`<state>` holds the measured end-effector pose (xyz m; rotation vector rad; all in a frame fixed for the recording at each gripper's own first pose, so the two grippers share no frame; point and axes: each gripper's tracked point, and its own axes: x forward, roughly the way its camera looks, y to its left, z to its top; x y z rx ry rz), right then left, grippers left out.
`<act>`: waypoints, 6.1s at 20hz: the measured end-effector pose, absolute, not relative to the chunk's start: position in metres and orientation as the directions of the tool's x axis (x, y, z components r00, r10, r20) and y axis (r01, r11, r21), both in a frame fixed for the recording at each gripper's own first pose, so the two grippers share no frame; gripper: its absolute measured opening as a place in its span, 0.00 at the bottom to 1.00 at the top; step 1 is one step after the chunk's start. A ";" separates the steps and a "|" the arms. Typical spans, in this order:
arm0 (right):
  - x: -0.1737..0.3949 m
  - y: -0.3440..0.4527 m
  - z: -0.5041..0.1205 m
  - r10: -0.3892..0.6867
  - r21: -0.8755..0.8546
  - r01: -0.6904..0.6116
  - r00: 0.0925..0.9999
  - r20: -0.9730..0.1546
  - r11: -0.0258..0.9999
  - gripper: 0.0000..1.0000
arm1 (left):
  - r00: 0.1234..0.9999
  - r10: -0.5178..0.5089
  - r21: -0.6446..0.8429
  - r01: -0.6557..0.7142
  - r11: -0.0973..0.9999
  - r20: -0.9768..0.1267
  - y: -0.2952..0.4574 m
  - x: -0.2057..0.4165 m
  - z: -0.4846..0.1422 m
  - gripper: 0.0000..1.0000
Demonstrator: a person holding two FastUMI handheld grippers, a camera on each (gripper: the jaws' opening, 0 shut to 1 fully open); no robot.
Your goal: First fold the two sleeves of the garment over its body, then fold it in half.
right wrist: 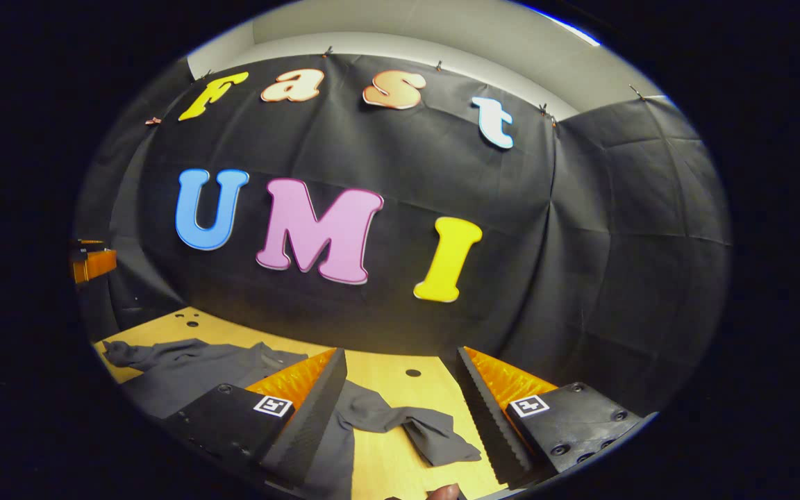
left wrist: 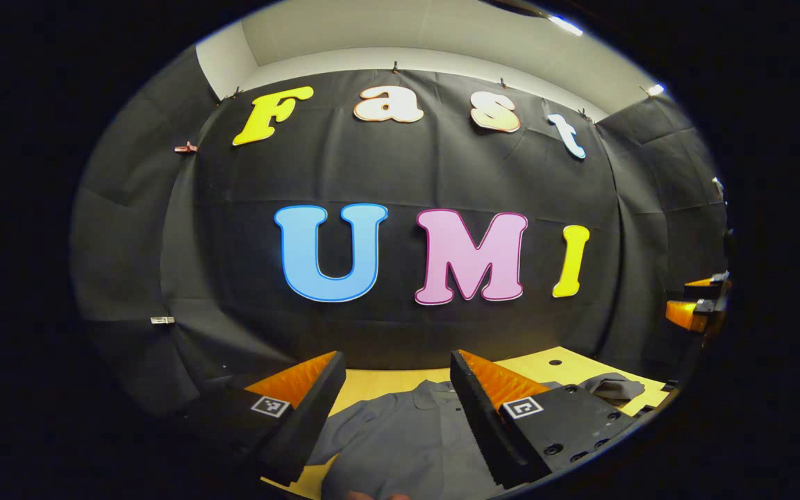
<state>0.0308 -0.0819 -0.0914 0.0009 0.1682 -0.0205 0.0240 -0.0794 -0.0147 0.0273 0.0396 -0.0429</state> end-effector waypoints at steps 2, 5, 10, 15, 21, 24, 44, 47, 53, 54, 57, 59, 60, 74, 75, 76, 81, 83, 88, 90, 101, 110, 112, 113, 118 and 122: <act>0.040 -0.103 -0.126 -0.014 -0.002 0.014 0.974 -0.226 1.000 0.97 | 0.998 -0.036 0.032 0.038 0.999 -0.058 -0.096 0.030 -0.018 0.95; 0.055 -0.132 -0.176 0.005 -0.014 -0.010 0.954 -0.299 1.000 0.98 | 0.998 -0.013 0.044 0.016 0.999 -0.054 -0.121 0.039 -0.014 0.95; 0.074 -0.154 -0.267 0.099 0.058 -0.082 0.899 -0.427 0.995 0.98 | 0.996 0.038 0.062 -0.033 0.998 -0.087 -0.153 0.048 -0.020 0.95; 0.087 -0.167 -0.359 0.146 0.093 -0.113 0.816 -0.560 0.989 0.97 | 0.986 0.120 0.083 -0.111 0.990 -0.118 -0.163 0.042 -0.024 0.94; 0.079 -0.174 -0.439 0.179 0.142 -0.112 0.717 -0.673 0.984 0.98 | 0.972 0.194 0.104 -0.181 0.978 -0.131 -0.154 0.040 -0.024 0.94; 0.085 -0.166 -0.461 0.196 0.181 -0.094 0.686 -0.701 0.979 0.89 | 0.965 0.226 0.113 -0.212 0.971 -0.131 -0.146 0.037 -0.024 0.94; 0.126 -0.142 -0.240 -0.115 0.014 0.128 0.923 -0.367 0.992 0.05 | 0.983 0.135 0.072 -0.127 0.989 -0.125 -0.050 0.052 -0.034 0.94; 0.141 -0.091 -0.191 -0.091 0.002 0.096 0.952 -0.292 0.995 0.05 | 0.985 0.124 0.067 -0.117 0.991 -0.119 -0.015 0.055 -0.039 0.94; 0.166 0.046 -0.145 0.036 -0.032 -0.045 0.970 -0.240 0.998 0.05 | 0.981 0.140 0.038 -0.136 0.990 -0.132 0.063 0.058 -0.066 0.94; 0.170 0.067 -0.145 0.060 -0.039 -0.072 0.969 -0.240 0.997 0.05 | 0.980 0.148 0.040 -0.144 0.989 -0.135 0.077 0.057 -0.071 0.94; 0.180 0.133 -0.148 0.134 -0.069 -0.156 0.959 -0.249 0.985 0.05 | 0.971 0.181 0.042 -0.176 0.983 -0.155 0.117 0.055 -0.092 0.94; 0.185 0.175 -0.155 0.178 -0.086 -0.207 0.949 -0.261 0.975 0.05 | 0.964 0.201 0.031 -0.199 0.979 -0.172 0.139 0.051 -0.103 0.94; 0.186 0.192 -0.162 0.196 -0.094 -0.229 0.942 -0.273 0.969 0.05 | 0.961 0.213 0.028 -0.211 0.977 -0.179 0.148 0.048 -0.108 0.94; 0.188 0.378 -0.309 0.338 -0.066 -0.433 0.782 -0.524 0.899 0.08 | 0.914 0.245 -0.059 -0.278 0.959 -0.323 0.211 0.019 -0.223 0.96; 0.184 0.383 -0.313 0.344 -0.055 -0.439 0.770 -0.537 0.897 0.12 | 0.910 0.244 -0.066 -0.281 0.957 -0.336 0.212 0.017 -0.231 0.96; 0.182 0.386 -0.316 0.350 -0.046 -0.444 0.762 -0.545 0.895 0.14 | 0.906 0.245 -0.069 -0.285 0.956 -0.346 0.212 0.017 -0.238 0.96; 0.165 0.404 -0.311 0.416 0.011 -0.492 0.723 -0.552 0.870 0.40 | 0.887 0.231 -0.065 -0.279 0.958 -0.400 0.210 0.014 -0.278 0.96; 0.161 0.407 -0.301 0.441 0.025 -0.508 0.721 -0.535 0.861 0.57 | 0.879 0.225 -0.066 -0.277 0.959 -0.419 0.208 0.015 -0.293 0.96; 0.145 0.421 -0.261 0.547 0.129 -0.558 0.697 -0.463 0.820 0.92 | 0.856 0.221 -0.057 -0.279 0.959 -0.467 0.207 0.014 -0.318 0.96; 0.141 0.410 -0.251 0.540 0.137 -0.544 0.706 -0.459 0.828 0.92 | 0.846 0.226 -0.049 -0.284 0.958 -0.483 0.207 0.015 -0.325 0.96; 0.112 0.291 -0.208 0.440 0.089 -0.452 0.774 -0.456 0.887 0.92 | 0.727 0.281 0.007 -0.356 0.935 -0.627 0.219 0.013 -0.387 0.96; 0.083 0.206 -0.199 0.349 0.097 -0.344 0.819 -0.456 0.934 0.92 | 0.691 0.215 0.035 -0.265 0.964 -0.690 0.202 0.028 -0.397 0.29; 0.075 0.188 -0.197 0.331 0.089 -0.327 0.829 -0.451 0.941 0.92 | 0.667 0.232 0.033 -0.296 0.955 -0.708 0.202 0.027 -0.394 0.06; 0.071 0.179 -0.198 0.320 0.078 -0.321 0.832 -0.452 0.944 0.92 | 0.674 0.251 0.047 -0.306 0.951 -0.695 0.204 0.028 -0.383 0.06; 0.053 0.137 -0.209 0.275 0.073 -0.274 0.836 -0.475 0.959 0.92 | 0.777 0.254 0.056 -0.272 0.961 -0.576 0.175 0.049 -0.302 0.06; 0.045 0.109 -0.218 0.247 0.087 -0.235 0.837 -0.488 0.968 0.92 | 0.851 0.196 0.001 -0.223 0.975 -0.487 0.132 0.078 -0.240 0.05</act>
